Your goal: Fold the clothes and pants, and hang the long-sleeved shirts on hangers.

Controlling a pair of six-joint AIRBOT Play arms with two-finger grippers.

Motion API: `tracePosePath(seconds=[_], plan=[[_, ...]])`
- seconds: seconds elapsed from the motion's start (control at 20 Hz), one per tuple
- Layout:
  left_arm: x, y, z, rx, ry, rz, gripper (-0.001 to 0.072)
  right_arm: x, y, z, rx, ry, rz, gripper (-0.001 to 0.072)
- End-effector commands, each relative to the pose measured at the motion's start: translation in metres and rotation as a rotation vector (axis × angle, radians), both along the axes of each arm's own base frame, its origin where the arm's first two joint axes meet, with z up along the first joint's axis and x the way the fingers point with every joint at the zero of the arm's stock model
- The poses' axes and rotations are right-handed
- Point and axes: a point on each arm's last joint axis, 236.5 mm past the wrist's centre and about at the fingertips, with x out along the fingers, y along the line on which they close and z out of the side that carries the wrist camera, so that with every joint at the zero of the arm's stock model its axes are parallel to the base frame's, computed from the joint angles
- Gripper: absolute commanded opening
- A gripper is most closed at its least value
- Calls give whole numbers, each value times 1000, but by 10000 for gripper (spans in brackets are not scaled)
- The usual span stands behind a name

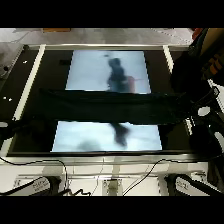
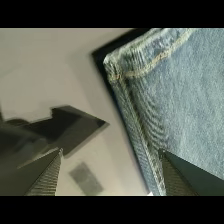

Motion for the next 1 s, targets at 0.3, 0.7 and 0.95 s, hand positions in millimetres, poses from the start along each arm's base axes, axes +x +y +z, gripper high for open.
tracePosePath(seconds=[0.3, 0.7, 0.95], plan=[[82, -1, 0, 83, -141, -94, 693, 3, -3, 5, -42, -19, 13, 617], [158, -20, 90, 401, -277, -380, 26, 16, 17, 42, -226, 23, 302, 316], [167, -88, 205, 482, -447, -606, 26, 50, 96, 109, -190, -117, 451, 39]])
